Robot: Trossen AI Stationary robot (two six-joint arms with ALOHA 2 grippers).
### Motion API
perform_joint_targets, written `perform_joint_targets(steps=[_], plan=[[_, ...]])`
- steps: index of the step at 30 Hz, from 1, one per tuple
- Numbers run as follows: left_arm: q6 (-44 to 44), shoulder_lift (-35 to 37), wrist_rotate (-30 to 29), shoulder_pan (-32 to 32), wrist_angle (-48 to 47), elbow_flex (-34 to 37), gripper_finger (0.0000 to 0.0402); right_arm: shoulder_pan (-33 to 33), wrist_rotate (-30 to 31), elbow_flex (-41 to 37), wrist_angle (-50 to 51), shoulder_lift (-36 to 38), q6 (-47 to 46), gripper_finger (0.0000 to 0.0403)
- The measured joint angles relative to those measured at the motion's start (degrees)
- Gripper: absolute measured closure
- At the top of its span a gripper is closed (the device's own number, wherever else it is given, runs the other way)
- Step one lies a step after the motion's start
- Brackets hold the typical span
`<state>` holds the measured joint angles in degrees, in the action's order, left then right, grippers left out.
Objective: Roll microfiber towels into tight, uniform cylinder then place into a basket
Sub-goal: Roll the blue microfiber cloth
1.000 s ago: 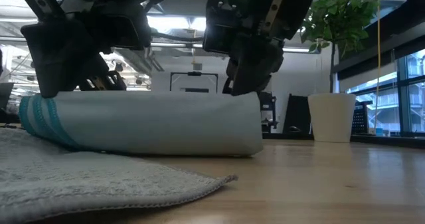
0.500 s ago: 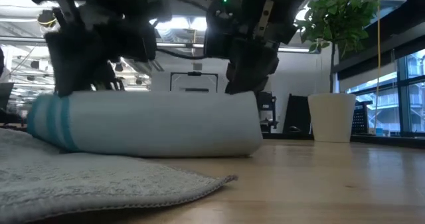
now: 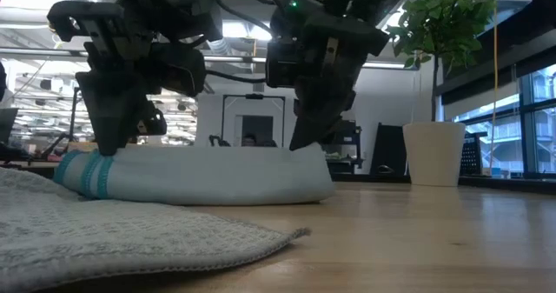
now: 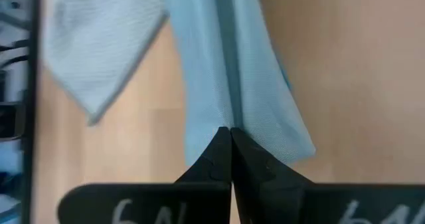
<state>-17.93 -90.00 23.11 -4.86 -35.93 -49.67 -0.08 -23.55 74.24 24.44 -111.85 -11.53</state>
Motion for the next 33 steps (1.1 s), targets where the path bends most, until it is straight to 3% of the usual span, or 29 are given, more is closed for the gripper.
perform_joint_targets(steps=[5, 10, 17, 22, 33], plan=[[-2.46, 0.00, -4.33, -0.20, 0.86, 2.30, 0.0401, 0.00, 6.65, 0.02, -0.70, -0.02, -0.01, 0.0402], [-2.61, 0.01, -7.77, -0.16, 1.10, 3.47, 0.0401, 0.00, 7.61, 0.04, -1.16, -0.02, -0.02, 0.0392], [-2.49, 0.01, 3.89, -0.17, 3.13, 3.43, 0.0401, -0.04, -7.84, 0.11, -1.09, -0.02, 3.03, 0.0398], [-1.02, 0.01, 10.06, -0.17, 5.61, 3.47, 0.0401, -0.02, -9.40, 0.17, 0.37, -0.02, 3.04, 0.0398], [-6.83, 0.01, 10.13, -2.66, 12.80, 6.00, 0.0401, 0.00, -9.64, -1.44, -0.65, -0.50, 2.93, 0.0401]])
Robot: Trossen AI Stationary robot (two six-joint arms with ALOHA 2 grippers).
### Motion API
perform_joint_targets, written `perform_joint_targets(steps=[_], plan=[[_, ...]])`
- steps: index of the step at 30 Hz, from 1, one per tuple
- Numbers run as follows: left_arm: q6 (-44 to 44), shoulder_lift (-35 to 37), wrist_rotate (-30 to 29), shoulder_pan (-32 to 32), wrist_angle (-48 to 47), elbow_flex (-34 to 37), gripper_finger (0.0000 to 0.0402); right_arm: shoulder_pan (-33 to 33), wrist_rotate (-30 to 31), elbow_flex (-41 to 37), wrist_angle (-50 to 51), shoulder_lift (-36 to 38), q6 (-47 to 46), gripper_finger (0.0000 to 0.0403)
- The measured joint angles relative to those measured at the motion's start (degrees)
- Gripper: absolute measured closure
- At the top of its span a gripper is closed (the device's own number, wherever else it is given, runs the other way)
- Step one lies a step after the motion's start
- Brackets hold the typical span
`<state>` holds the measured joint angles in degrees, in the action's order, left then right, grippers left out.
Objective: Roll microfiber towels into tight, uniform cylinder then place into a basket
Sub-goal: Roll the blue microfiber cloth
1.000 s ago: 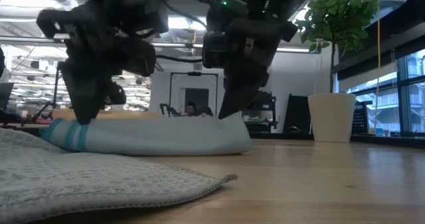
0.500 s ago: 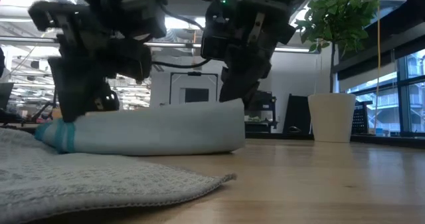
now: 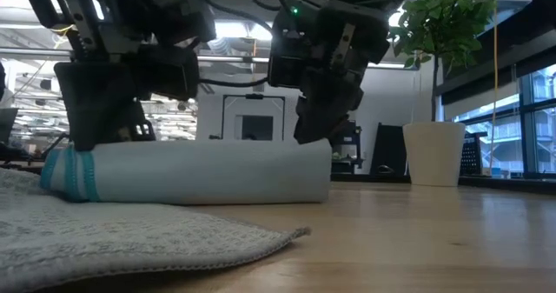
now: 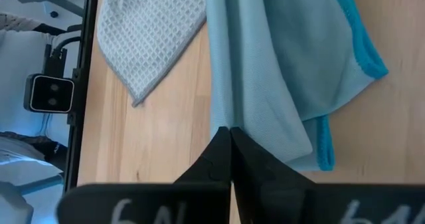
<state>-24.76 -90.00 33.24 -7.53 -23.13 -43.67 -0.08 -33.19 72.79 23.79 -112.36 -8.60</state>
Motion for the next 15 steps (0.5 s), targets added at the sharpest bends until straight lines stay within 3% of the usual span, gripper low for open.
perform_joint_targets(steps=[15], plan=[[-5.15, 0.02, -4.55, -0.44, 1.68, 1.36, 0.0401, 0.00, 0.02, -0.11, -0.24, 0.00, -0.11, 0.0402]])
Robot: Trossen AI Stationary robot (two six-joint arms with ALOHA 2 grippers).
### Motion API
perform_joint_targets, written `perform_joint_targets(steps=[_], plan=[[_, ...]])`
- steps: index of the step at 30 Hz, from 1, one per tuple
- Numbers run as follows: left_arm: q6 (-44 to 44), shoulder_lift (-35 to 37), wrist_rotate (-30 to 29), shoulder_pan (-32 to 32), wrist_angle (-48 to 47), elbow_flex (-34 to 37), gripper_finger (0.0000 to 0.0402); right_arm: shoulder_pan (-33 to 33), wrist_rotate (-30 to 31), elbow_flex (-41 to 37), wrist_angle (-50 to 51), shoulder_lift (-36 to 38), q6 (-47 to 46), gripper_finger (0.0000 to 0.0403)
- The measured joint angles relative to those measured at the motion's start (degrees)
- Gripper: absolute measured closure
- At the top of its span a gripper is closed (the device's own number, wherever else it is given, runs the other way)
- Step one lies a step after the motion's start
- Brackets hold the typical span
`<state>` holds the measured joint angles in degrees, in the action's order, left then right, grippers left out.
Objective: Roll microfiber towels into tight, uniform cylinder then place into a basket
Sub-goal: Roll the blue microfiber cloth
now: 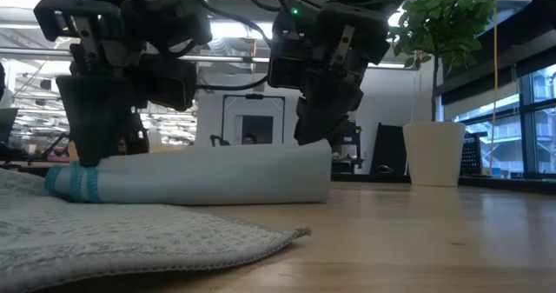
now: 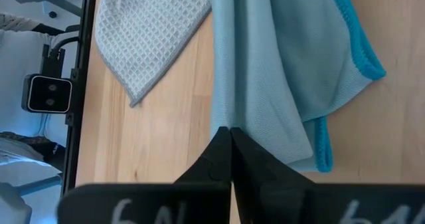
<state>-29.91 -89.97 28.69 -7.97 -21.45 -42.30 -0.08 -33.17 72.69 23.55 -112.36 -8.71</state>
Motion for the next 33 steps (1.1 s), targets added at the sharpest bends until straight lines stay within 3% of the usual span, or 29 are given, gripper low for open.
perform_joint_targets(steps=[12, 21, 33], plan=[[-1.51, -2.10, -2.65, -0.73, 0.25, -0.03, 0.0401, -0.02, 0.18, 0.00, -0.22, 0.00, -0.02, 0.0402], [-1.49, -6.78, 0.73, -1.05, 3.15, -0.25, 0.0401, 0.00, 0.50, -0.02, -0.55, 0.00, 0.60, 0.0401], [-1.14, -7.03, 2.00, -1.16, 2.57, -0.07, 0.0401, 0.22, 0.42, 1.50, -1.72, 0.04, 3.29, 0.0322]])
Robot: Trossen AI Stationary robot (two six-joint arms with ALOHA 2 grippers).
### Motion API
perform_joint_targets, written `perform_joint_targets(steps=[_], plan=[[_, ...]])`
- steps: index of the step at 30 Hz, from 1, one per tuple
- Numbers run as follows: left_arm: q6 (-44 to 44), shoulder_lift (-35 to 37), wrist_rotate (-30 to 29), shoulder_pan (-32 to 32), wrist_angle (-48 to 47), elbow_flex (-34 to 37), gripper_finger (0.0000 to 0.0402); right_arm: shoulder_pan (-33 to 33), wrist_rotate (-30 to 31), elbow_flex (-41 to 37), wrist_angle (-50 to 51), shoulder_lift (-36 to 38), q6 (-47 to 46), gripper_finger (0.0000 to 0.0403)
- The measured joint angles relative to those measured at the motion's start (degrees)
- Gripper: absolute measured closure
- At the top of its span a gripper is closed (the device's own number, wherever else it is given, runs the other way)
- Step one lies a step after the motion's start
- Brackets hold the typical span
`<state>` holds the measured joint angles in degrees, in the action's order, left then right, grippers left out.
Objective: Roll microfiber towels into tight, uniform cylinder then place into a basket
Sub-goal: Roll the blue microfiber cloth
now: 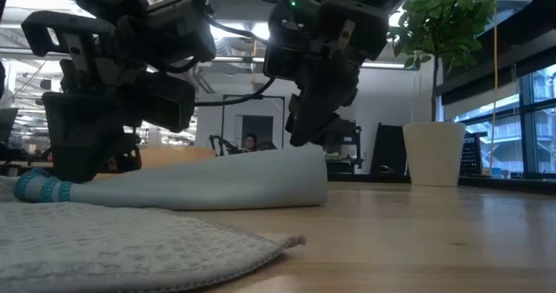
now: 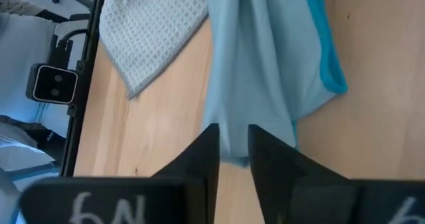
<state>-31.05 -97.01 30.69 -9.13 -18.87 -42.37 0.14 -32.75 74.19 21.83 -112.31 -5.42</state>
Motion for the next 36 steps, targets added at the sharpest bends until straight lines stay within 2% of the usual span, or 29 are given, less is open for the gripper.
perform_joint_targets(steps=[3, 7, 9, 18, 36], plan=[[0.06, 0.00, -0.05, 0.00, 0.02, 0.00, 0.0401, -0.04, 0.66, 0.49, -1.28, 0.00, 2.90, 0.0318], [0.09, 0.00, -0.15, 0.00, 0.02, 0.00, 0.0401, 0.55, 11.46, 0.34, -2.53, 0.00, 8.56, 0.0317], [0.09, -0.02, -0.17, 0.02, 0.00, 0.00, 0.0401, 1.03, 14.28, 0.12, -2.78, -0.19, 10.06, 0.0319], [0.18, -0.02, -0.52, 0.05, 0.04, 0.00, 0.0401, 3.83, 14.20, 0.03, -5.20, -0.73, 15.02, 0.0328], [0.74, -0.02, -0.54, 0.09, 0.31, 0.04, 0.0401, 4.28, 12.34, 0.14, -9.25, -7.93, 15.04, 0.0328]])
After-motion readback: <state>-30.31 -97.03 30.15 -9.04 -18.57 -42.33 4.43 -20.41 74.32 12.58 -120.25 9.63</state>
